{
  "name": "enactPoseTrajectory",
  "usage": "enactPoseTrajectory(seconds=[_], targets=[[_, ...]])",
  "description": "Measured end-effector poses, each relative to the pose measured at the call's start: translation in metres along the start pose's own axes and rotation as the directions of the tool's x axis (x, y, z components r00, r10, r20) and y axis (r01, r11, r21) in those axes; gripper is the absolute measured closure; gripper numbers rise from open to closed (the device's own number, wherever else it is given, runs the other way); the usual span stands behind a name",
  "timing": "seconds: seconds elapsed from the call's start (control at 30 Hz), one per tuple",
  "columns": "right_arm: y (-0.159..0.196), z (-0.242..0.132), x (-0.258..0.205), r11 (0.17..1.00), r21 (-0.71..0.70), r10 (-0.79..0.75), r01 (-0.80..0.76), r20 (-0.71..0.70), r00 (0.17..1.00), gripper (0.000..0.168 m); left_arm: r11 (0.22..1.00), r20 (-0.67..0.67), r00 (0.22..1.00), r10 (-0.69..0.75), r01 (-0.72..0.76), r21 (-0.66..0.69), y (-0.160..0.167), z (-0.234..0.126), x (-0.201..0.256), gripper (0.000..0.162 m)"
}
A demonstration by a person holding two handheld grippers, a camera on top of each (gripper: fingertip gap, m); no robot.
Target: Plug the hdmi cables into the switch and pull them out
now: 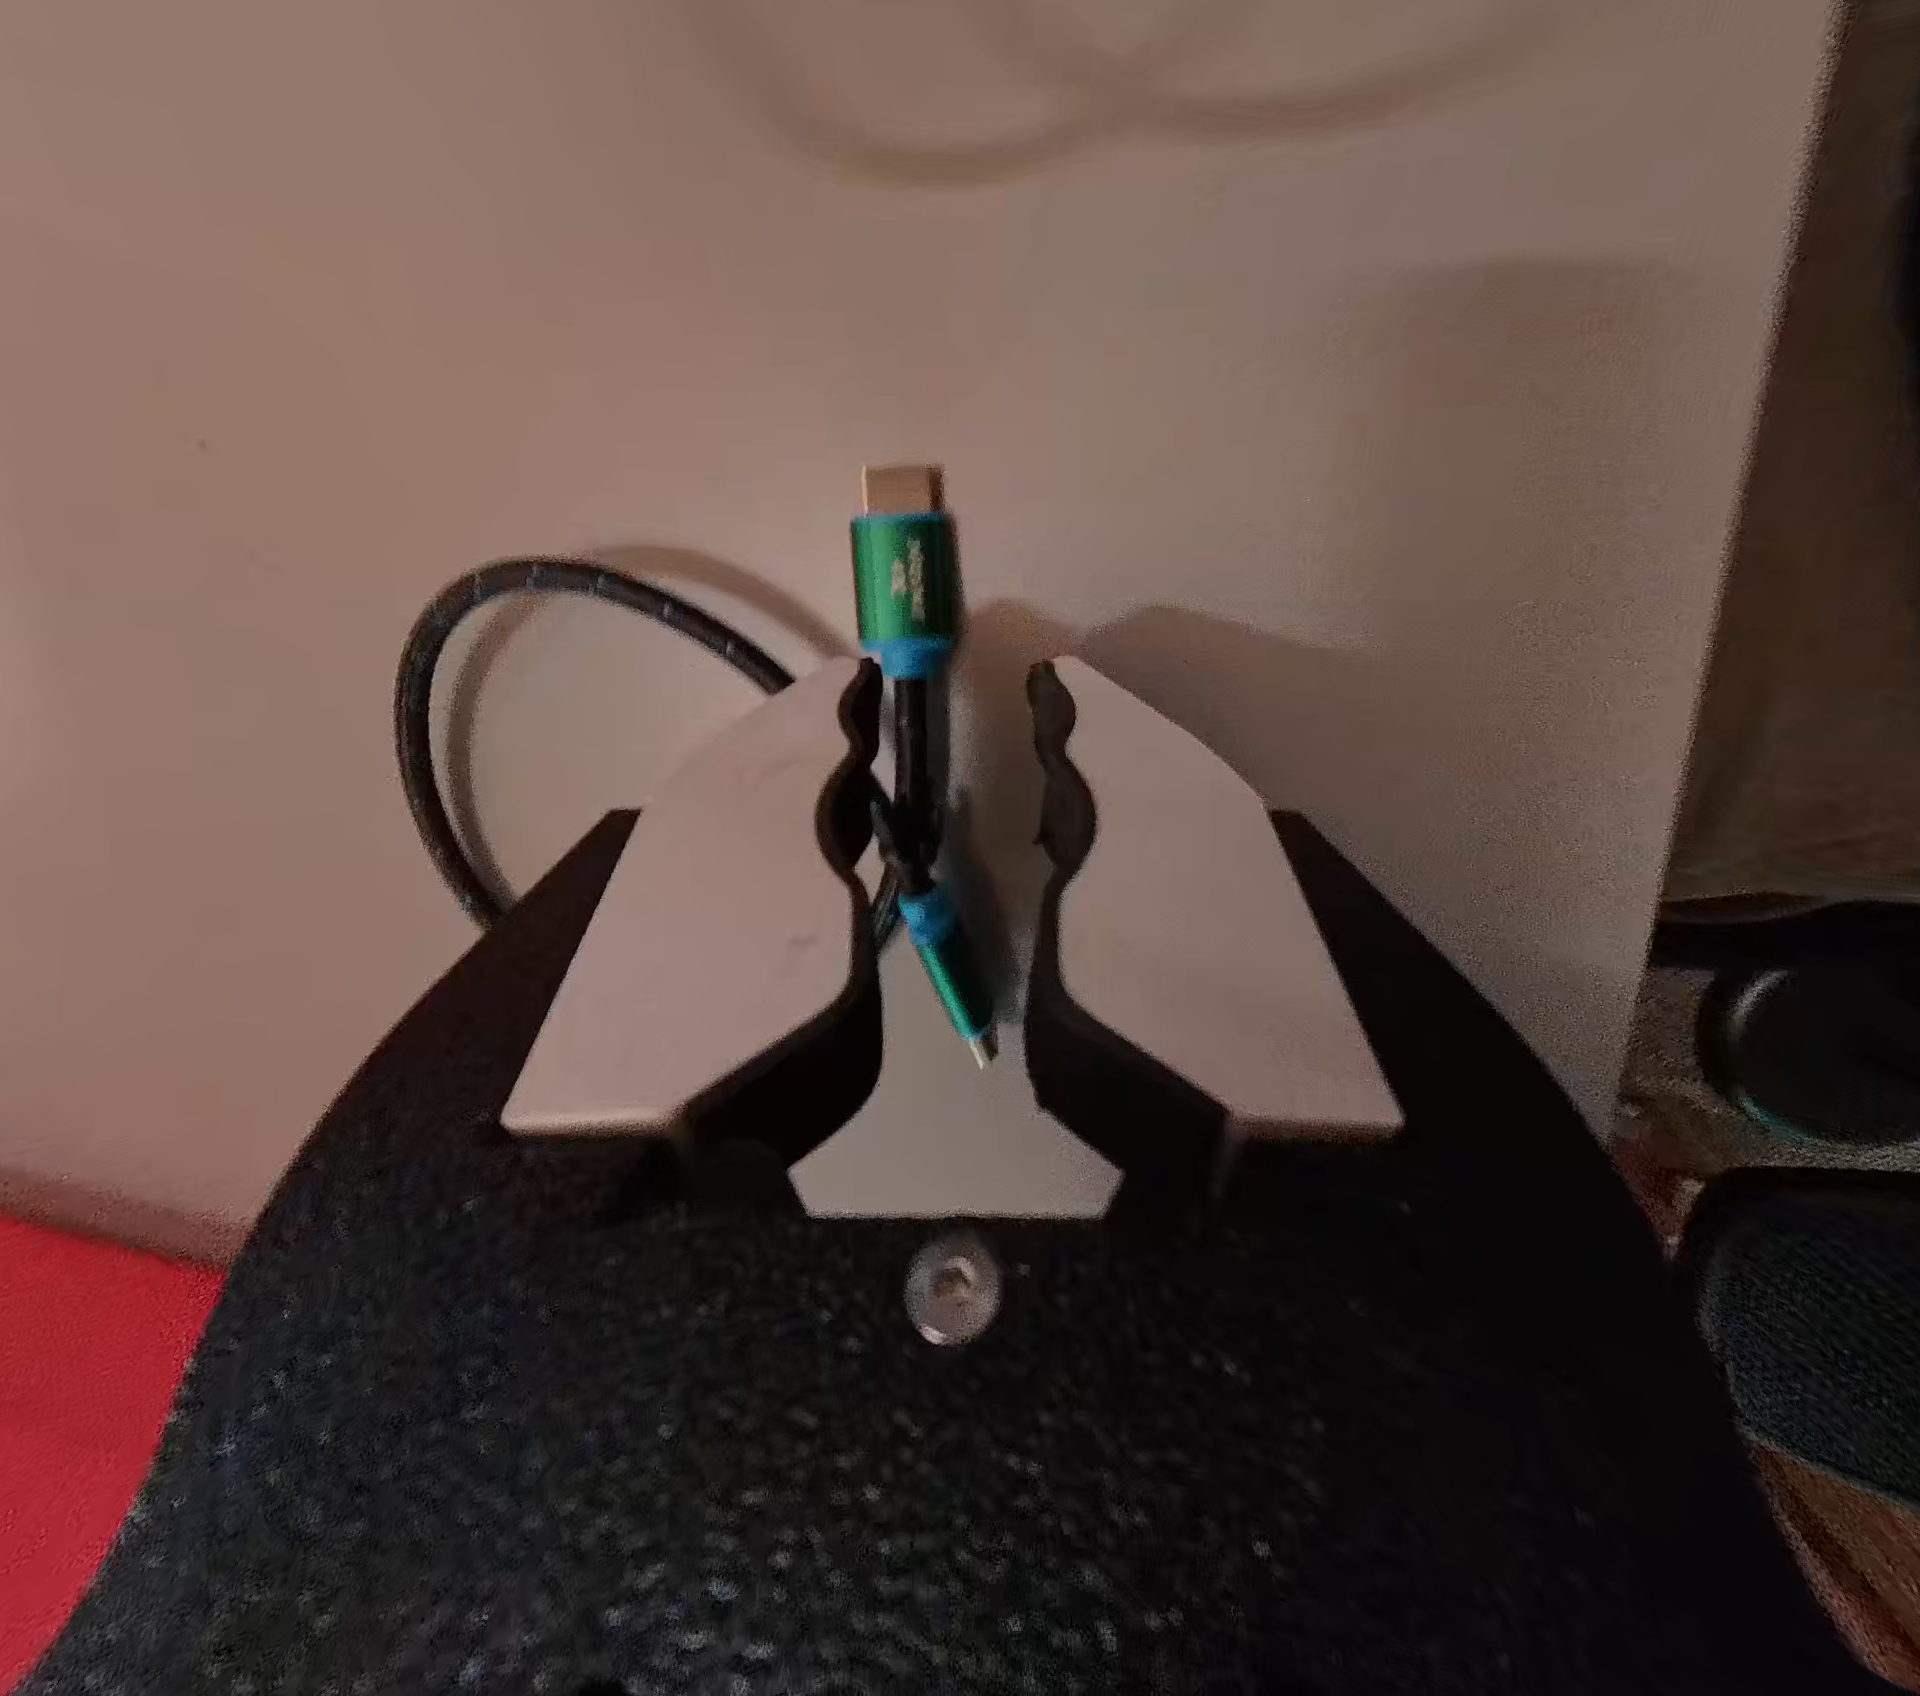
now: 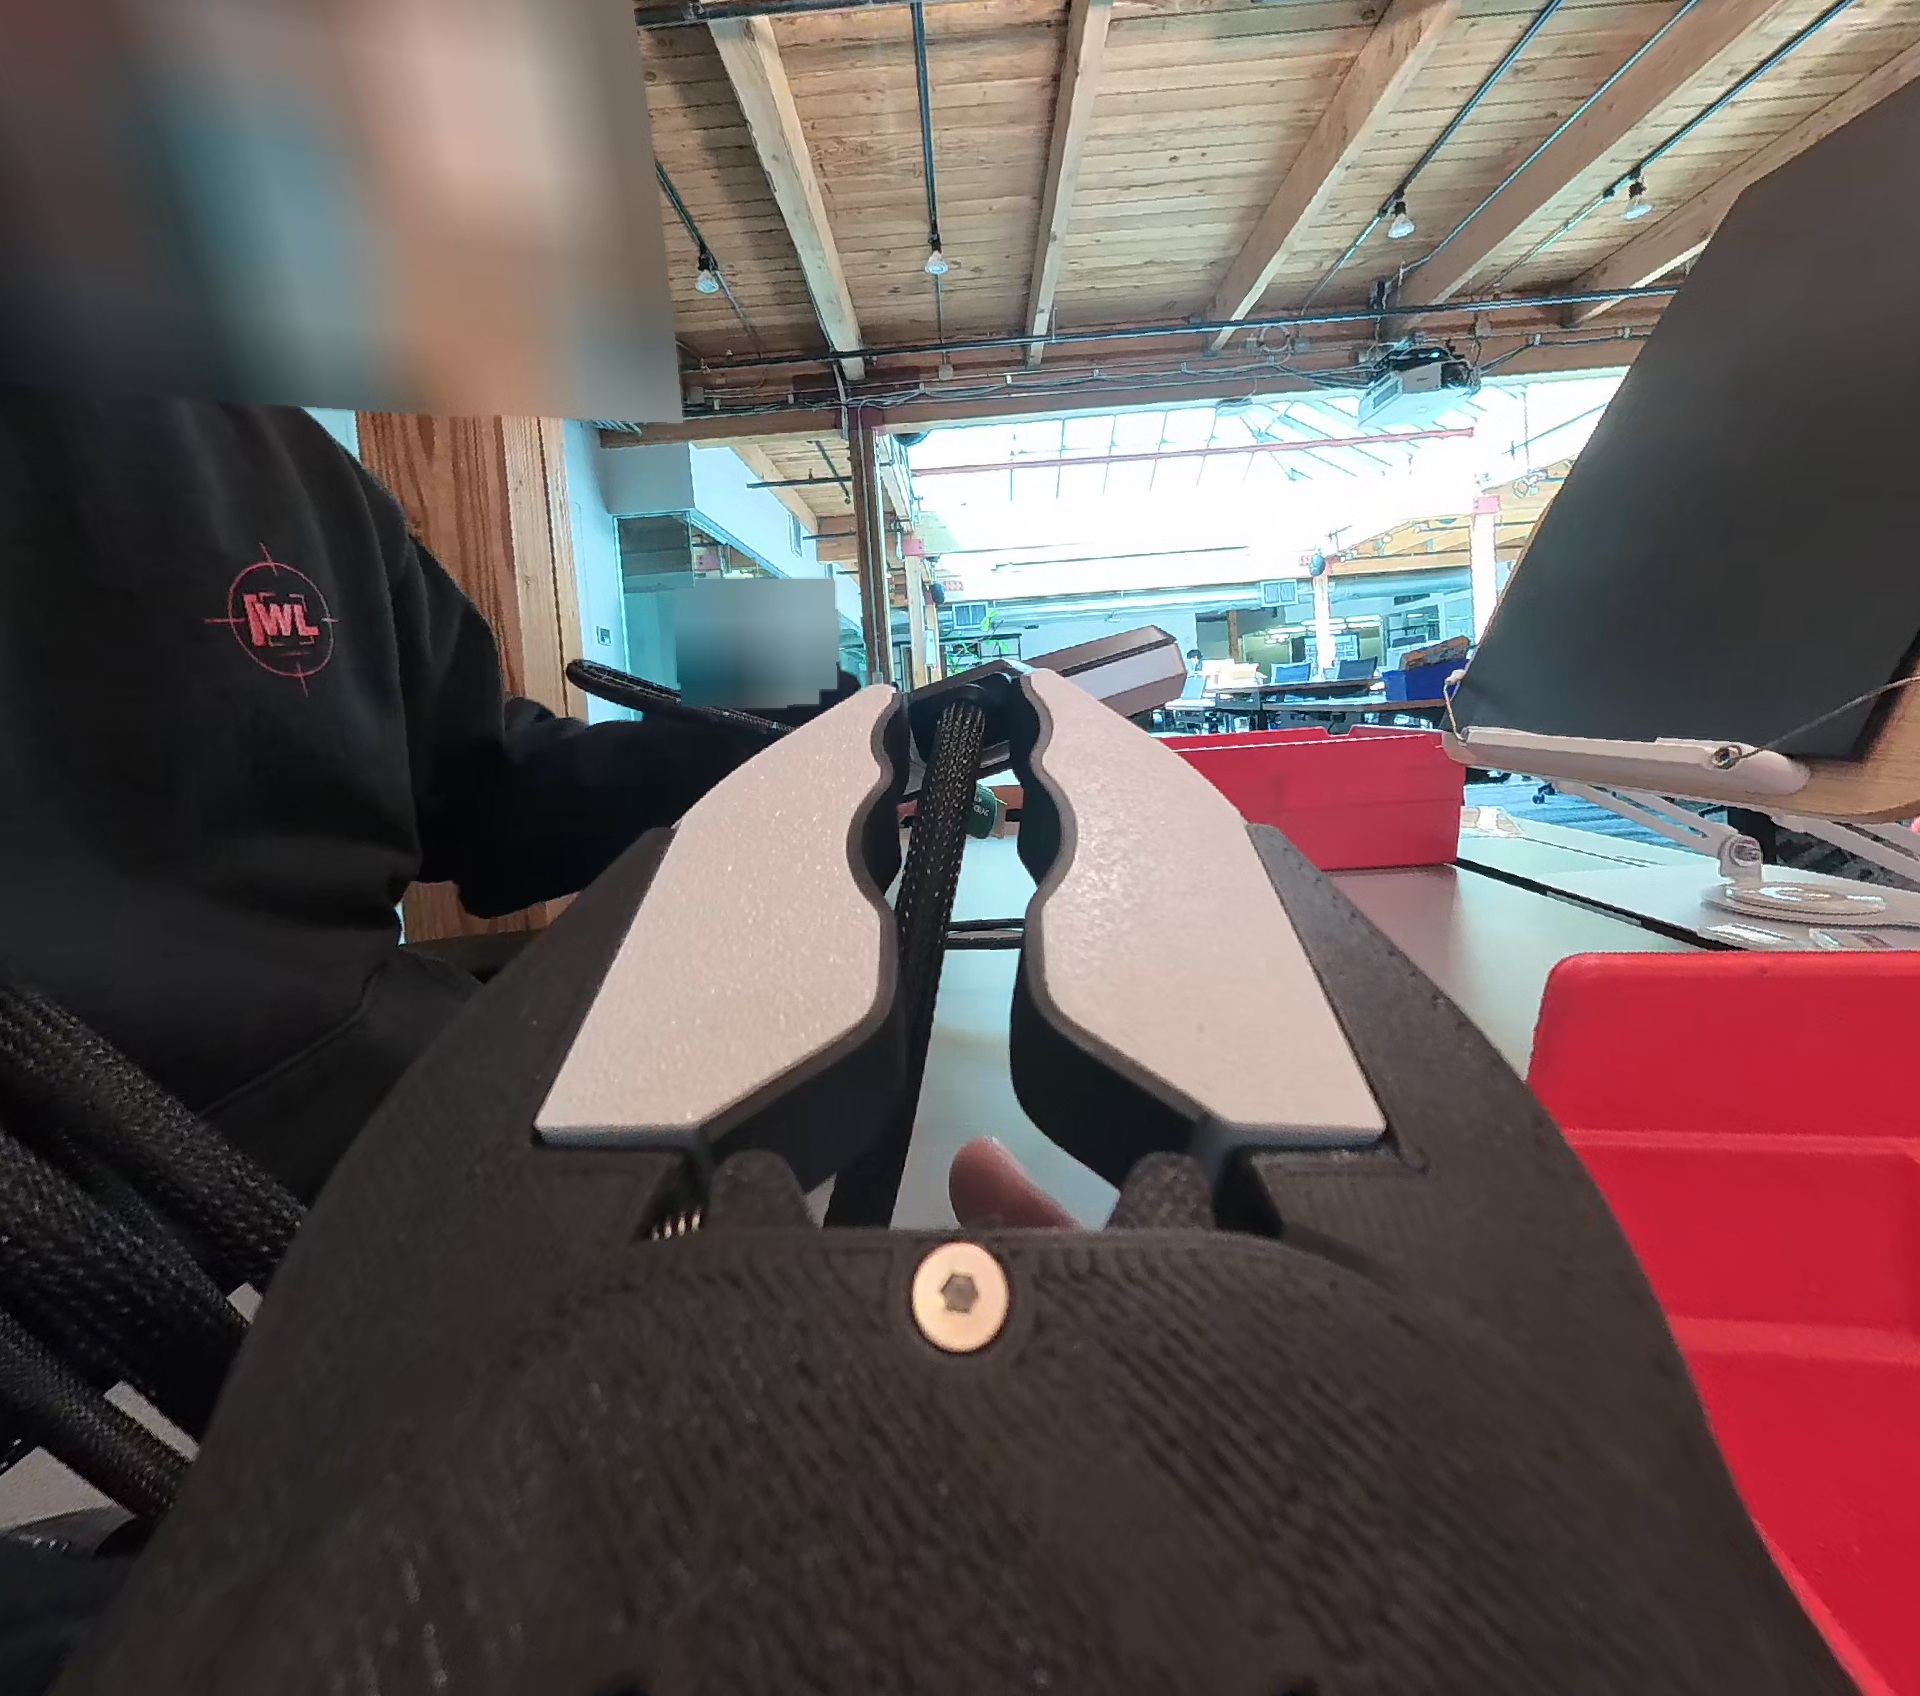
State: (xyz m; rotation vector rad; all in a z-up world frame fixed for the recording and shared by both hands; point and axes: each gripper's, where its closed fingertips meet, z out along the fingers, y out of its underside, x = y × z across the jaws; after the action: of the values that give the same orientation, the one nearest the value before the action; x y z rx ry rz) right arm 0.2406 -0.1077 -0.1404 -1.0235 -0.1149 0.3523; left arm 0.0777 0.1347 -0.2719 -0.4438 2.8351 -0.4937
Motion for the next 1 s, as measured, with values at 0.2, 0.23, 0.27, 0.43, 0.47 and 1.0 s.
enactPoseTrajectory(seconds=[0.2,0.23,0.27,0.43,0.47,1.0], targets=[[0.000,0.000,-0.001,1.000,0.000,-0.001,0.001,0.005,1.000,0.150,0.999,0.057,0.998,0.003,0.000,-0.046,0.009,0.010,-0.007,0.139],[0.000,0.000,-0.001,1.000,-0.001,-0.003,0.003,0.006,1.000,0.150,0.998,0.067,0.998,0.017,-0.012,-0.064,0.011,0.011,-0.008,0.141],[0.001,0.001,-0.002,1.000,-0.002,-0.003,0.003,0.007,1.000,0.150,0.996,0.072,0.997,0.030,-0.023,-0.092,0.014,0.013,-0.010,0.143],[0.000,0.001,-0.004,1.000,0.002,-0.001,0.001,0.022,1.000,0.154,0.984,0.070,0.997,0.034,-0.021,-0.179,0.024,0.021,-0.012,0.146],[0.001,0.001,-0.004,1.000,-0.006,-0.008,0.008,0.022,1.000,0.157,0.984,0.062,0.998,0.018,-0.007,-0.176,0.024,0.022,-0.012,0.146],[0.006,0.005,-0.003,0.999,-0.045,-0.027,0.028,0.004,1.000,0.157,0.903,0.084,0.917,-0.389,0.362,0.232,-0.048,-0.025,-0.058,0.135]])
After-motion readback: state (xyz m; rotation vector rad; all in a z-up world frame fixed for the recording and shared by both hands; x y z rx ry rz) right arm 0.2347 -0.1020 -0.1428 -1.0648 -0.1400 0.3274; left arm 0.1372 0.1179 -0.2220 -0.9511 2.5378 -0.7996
